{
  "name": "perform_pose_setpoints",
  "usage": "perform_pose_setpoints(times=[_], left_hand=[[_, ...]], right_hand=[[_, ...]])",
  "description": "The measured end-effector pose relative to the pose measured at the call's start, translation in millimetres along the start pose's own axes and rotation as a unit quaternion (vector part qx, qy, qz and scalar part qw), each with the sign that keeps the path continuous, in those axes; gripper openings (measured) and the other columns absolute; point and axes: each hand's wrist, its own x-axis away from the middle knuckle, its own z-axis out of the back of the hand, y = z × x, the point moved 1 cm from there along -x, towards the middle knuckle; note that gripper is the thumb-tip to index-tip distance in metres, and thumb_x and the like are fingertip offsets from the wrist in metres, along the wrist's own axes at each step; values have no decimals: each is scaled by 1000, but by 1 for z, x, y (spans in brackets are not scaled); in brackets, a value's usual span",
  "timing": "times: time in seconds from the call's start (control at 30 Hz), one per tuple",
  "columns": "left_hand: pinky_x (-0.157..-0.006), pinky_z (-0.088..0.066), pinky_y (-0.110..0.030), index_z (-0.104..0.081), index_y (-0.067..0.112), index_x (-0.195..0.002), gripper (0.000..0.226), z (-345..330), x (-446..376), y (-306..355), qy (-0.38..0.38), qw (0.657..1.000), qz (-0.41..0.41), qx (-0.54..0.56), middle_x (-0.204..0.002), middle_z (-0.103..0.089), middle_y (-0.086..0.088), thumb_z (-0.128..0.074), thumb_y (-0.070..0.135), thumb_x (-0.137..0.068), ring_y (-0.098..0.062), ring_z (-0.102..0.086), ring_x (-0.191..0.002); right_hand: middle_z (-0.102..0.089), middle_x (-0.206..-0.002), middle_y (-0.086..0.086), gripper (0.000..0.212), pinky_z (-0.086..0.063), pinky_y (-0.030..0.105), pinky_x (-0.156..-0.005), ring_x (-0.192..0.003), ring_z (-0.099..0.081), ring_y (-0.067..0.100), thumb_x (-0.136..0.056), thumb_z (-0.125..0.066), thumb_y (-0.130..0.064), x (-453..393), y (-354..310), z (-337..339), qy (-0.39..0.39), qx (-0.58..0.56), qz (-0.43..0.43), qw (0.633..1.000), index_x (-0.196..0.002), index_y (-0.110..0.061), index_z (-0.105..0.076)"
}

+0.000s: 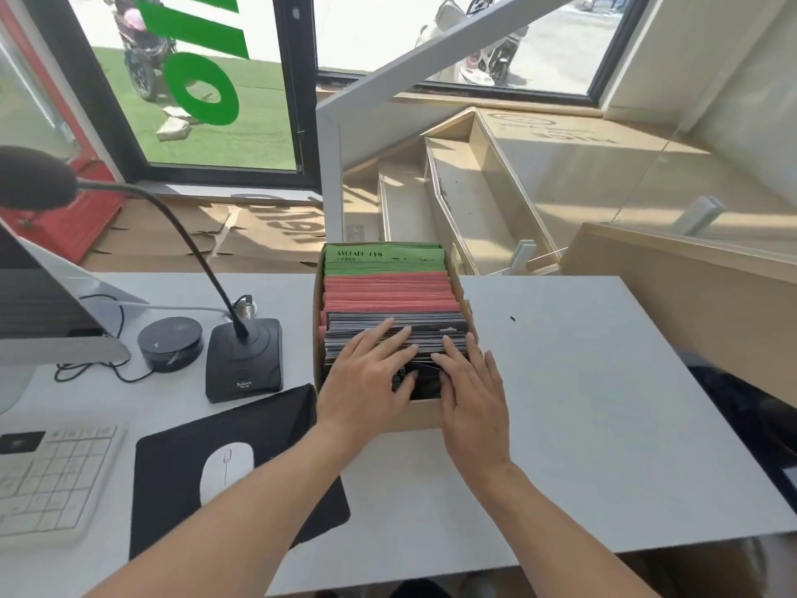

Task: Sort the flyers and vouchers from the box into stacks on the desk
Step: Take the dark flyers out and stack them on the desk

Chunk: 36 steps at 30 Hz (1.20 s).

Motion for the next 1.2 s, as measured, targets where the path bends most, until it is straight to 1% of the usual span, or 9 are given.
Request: perform_pose_setpoints(times=[0.13, 0.33, 0.6, 0.73, 0.8, 0.9, 1.0, 1.1, 1.2], left_hand=[[-115, -37, -39, -73, 22, -121, 34, 1, 1, 0, 3, 1000, -11, 3, -140, -62, 6, -70, 35, -90, -15, -45, -141], [-116, -36, -37, -70, 20, -126, 37, 3, 5, -1, 12, 999, -39, 20, -141, -60, 4, -72, 31, -90, -15, -44, -141], [-111, -41, -41, -79, 22, -105, 19, 4, 9, 1, 47, 996, -72, 32, -135, -65, 3, -67, 31, -93, -20, -51, -136], [-93, -50, -40, -79, 26, -95, 20, 18, 9, 15, 29, 998, -42, 28, -107, -75, 11, -61, 34, -94, -16, -65, -112], [-84, -50, -34, -77, 26, -95, 12, 41, -3, 31, 23, 998, -52, 23, -99, -75, 13, -66, 31, -93, -12, -69, -97], [-68, -52, -27, -74, 27, -91, 2, 85, -36, 66, 42, 998, -30, 25, -93, -72, 20, -74, 26, -89, -4, -68, -82], [-62, -54, -32, -68, 33, -87, 8, 107, -64, 109, 106, 975, 116, 154, -85, -72, 18, -74, 28, -91, -8, -69, -77], [-66, -53, -55, -56, 32, -88, 14, 82, -83, 157, 110, 906, 235, 334, -81, -70, 0, -68, 29, -95, -30, -67, -73], [-74, -49, -61, -52, 32, -89, 14, 25, -94, 197, 91, 845, 289, 441, -83, -68, -5, -62, 29, -98, -27, -64, -77]], right_hand=[[-62, -136, -6, 22, -28, 49, -120, -144, -41, 23, -97, -63, -6, 3, -1, -1, 36, 34, 9, 999, -116, -17, -68], [-68, -107, -5, 14, -31, 38, -116, -106, -63, 20, -97, -63, -16, 1, -6, 7, 70, 46, 19, 996, -107, -18, -74], [-67, -128, -7, 23, -33, 49, -117, -133, -53, 19, -96, -66, -8, 16, 6, 10, 55, 43, 70, 995, -115, -19, -74], [-71, -98, -11, 28, -45, 46, -105, -99, -66, 11, -91, -67, 1, 0, 6, 26, 25, -65, 61, 996, -106, -22, -73], [-69, -97, -12, 32, -51, 41, -94, -93, -65, 10, -89, -67, 5, -16, 3, 47, 20, -148, 61, 987, -107, -21, -70], [-68, -101, -15, 36, -50, 20, -84, -91, -65, 6, -86, -75, 0, -46, 6, 98, 43, -293, -9, 955, -110, -24, -65], [-67, -111, -14, 55, -49, 18, -92, -107, -65, 13, -76, -86, -23, -81, 40, 144, 67, -362, -144, 918, -122, -29, -58], [-67, -119, -14, 73, -56, 27, -89, -111, -65, 9, -69, -85, -37, -108, 94, 164, -63, -472, -245, 844, -133, -37, -50], [-74, -111, -6, 48, -58, 23, -74, -104, -71, 16, -82, -75, -26, -117, 138, 176, -159, -531, -295, 778, -126, -22, -57]])
